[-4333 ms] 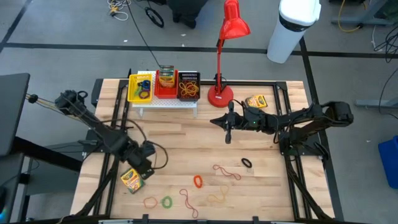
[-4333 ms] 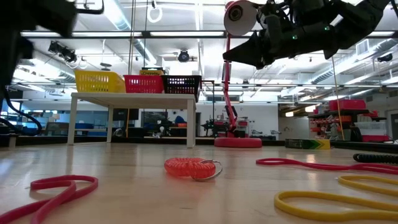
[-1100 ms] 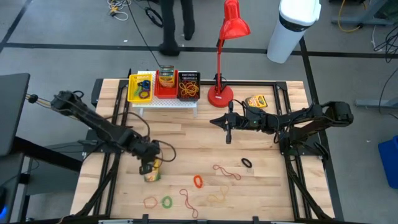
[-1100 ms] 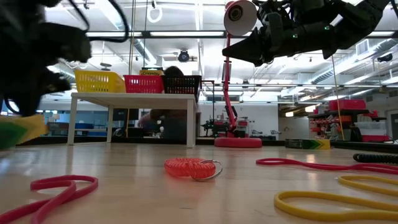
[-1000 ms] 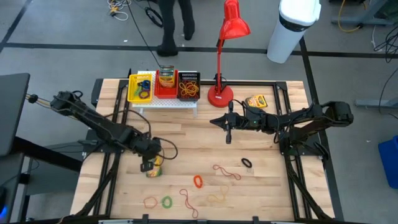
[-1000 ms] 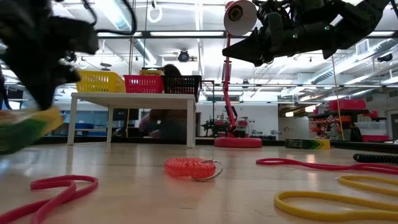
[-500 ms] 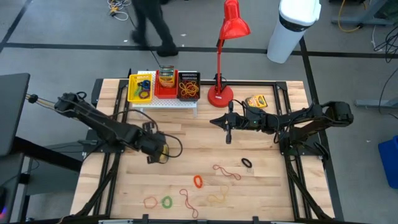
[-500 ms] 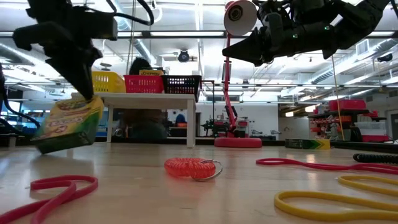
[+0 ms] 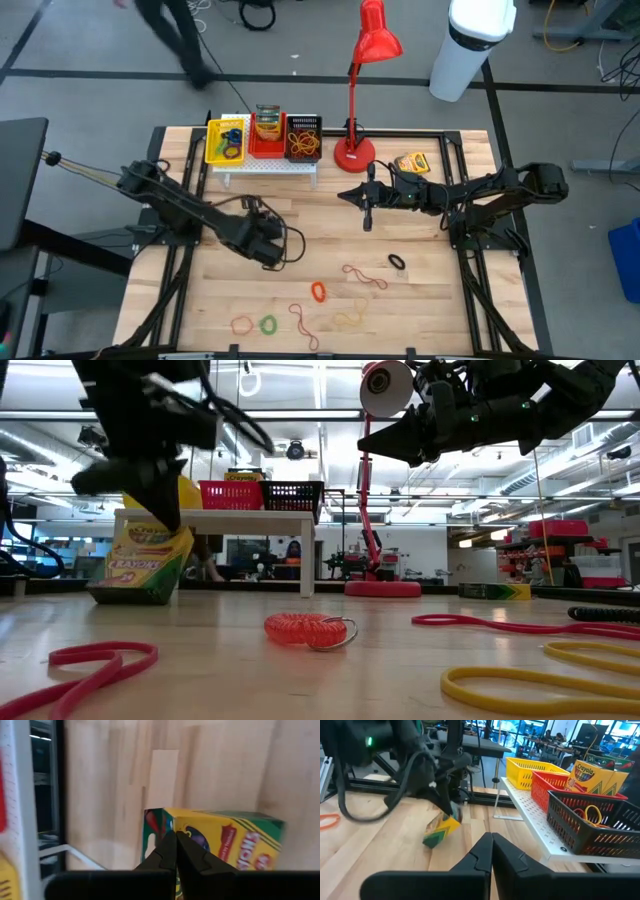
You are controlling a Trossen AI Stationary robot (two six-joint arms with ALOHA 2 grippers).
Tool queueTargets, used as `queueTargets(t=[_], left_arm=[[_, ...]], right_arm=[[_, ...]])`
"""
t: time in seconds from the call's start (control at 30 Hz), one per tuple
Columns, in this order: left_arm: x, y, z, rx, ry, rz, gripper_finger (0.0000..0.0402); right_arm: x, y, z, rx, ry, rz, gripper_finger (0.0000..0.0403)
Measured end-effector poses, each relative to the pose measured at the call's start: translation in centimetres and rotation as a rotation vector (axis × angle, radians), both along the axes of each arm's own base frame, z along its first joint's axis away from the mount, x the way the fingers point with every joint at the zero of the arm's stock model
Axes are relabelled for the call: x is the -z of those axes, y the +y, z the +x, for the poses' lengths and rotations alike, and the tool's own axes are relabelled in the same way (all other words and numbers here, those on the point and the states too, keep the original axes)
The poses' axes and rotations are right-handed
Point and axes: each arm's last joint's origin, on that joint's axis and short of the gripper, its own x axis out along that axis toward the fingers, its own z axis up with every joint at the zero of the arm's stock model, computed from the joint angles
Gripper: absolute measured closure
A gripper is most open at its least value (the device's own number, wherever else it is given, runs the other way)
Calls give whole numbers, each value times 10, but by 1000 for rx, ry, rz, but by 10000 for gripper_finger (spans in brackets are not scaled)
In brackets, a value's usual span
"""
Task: Pick & Place Office Desk Supplies
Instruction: Put the crayon box into the red bin on the shelf
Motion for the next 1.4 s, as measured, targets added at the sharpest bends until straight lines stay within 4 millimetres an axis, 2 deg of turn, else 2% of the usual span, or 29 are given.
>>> queueTargets(t=[0.13,0.27,0.43,0.63,0.7,0.8,0.9,1.0,1.1,1.2,1.3,1.4], left_arm=[[9,-2,5,2,43,88,398],[-1,-4,7,-16,44,136,398],[-21,-8,7,-55,-47,200,398],[-18,-20,9,-103,-144,132,389],[-17,-19,6,-173,-151,79,373],[-28,-16,-5,-262,-171,48,342],[-45,-13,-17,-359,-280,-41,317],[-46,-9,-27,-472,-445,-209,293],[-35,-5,-37,-577,-590,-368,258],[-17,0,-44,-711,-692,-482,204],[-2,7,-47,-849,-703,-525,139],[9,17,-41,-949,-706,-498,80]], right_arm=[[0,0,0,0,3,0,399],[0,0,0,0,3,1,389],[0,0,0,0,3,1,391],[0,1,0,-21,2,10,396],[0,1,0,-24,2,14,391],[0,1,0,-23,0,29,386],[0,1,0,-23,0,29,391],[0,1,0,-24,0,30,398],[0,1,0,-45,0,34,396],[0,2,0,-49,-4,37,389],[0,2,0,-49,-4,37,387],[0,2,0,-49,-4,37,395]])
